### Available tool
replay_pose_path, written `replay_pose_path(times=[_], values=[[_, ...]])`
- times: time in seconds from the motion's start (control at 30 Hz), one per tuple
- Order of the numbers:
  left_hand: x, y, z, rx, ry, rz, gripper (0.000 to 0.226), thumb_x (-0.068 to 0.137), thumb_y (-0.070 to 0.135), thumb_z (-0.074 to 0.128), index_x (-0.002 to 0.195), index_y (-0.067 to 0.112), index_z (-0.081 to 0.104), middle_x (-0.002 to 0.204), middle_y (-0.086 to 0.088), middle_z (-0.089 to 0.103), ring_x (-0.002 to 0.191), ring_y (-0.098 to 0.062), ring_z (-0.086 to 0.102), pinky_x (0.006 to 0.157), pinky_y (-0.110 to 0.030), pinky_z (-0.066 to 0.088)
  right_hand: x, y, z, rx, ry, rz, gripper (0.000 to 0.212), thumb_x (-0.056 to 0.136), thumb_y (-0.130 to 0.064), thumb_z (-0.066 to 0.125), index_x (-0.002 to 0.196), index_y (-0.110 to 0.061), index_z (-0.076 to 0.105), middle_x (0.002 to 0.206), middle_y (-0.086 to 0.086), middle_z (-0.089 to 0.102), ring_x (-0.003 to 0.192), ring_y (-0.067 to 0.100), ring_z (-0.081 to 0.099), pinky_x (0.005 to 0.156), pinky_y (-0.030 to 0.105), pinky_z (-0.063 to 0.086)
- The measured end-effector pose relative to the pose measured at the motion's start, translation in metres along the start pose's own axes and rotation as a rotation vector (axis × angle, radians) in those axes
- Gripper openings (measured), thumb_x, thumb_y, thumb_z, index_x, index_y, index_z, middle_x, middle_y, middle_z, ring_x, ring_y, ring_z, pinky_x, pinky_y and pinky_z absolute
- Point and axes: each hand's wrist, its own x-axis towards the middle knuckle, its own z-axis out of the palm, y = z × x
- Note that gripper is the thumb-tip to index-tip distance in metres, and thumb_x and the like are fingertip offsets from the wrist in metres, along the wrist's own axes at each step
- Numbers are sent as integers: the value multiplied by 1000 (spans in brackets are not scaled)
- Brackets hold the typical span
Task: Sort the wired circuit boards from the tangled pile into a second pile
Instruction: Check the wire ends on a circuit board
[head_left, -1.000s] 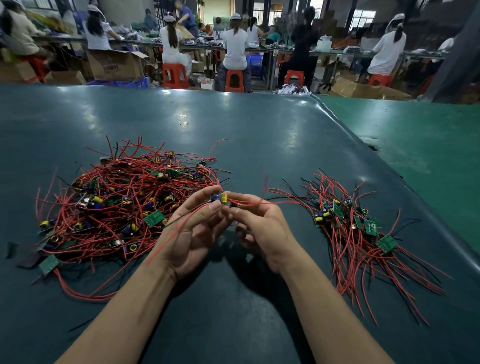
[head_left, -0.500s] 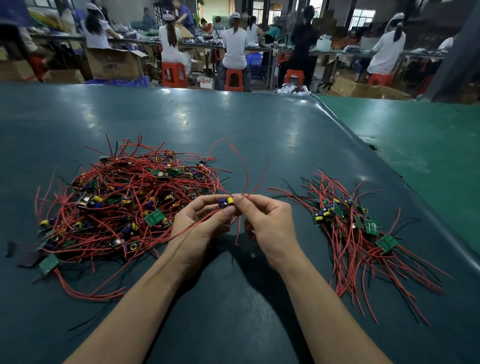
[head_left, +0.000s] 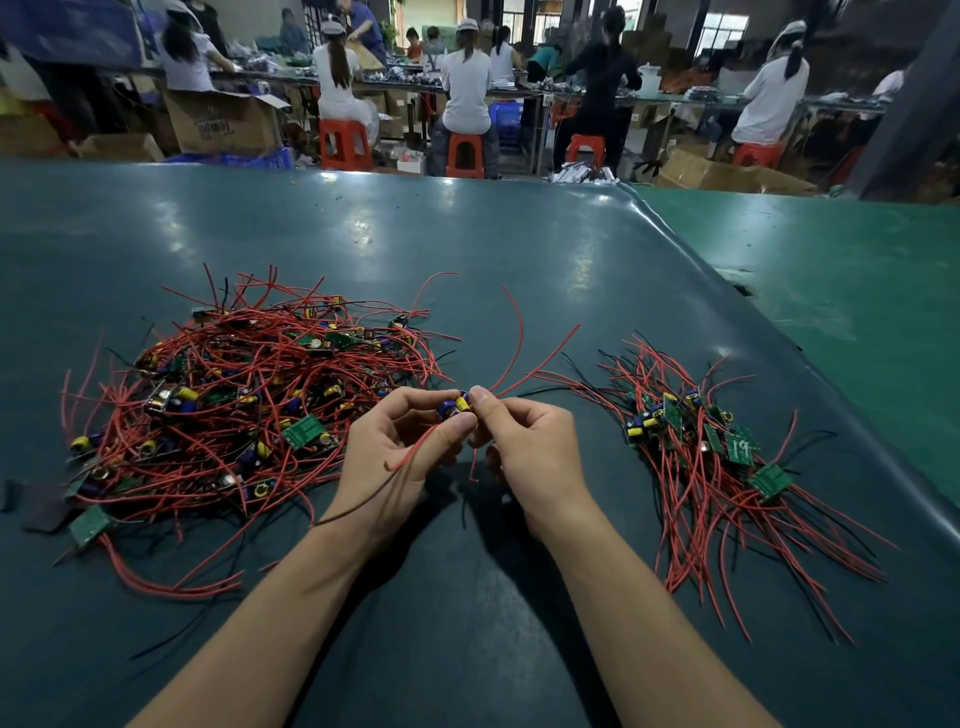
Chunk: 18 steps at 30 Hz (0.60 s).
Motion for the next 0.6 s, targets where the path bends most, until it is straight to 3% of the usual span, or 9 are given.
replay_pose_path(times=[0.23,0.47,0.6], values=[[0,-1,2,35,-6,32,20,76,5,77,92,12,69,75,5,74,68,-5,66,64,-16,52,1,0,0,-2,35,43,42,90,-31,68,52,-14,64,53,2,60,46,13,41,47,23,31],[0,-1,3,49,17,45,17,78,5,77,92,12,70,77,1,72,68,-7,64,64,-17,52,2,3,1,-45,31,25,41,91,-31,68,52,-16,64,53,-1,60,43,7,43,47,22,32],[1,-3,3,81,-1,37,14,80,4,76,91,9,68,71,3,70,57,-3,60,55,-15,48,3,6,1,-147,45,-24,40,91,-31,67,56,-11,66,52,1,60,46,7,44,50,25,34]])
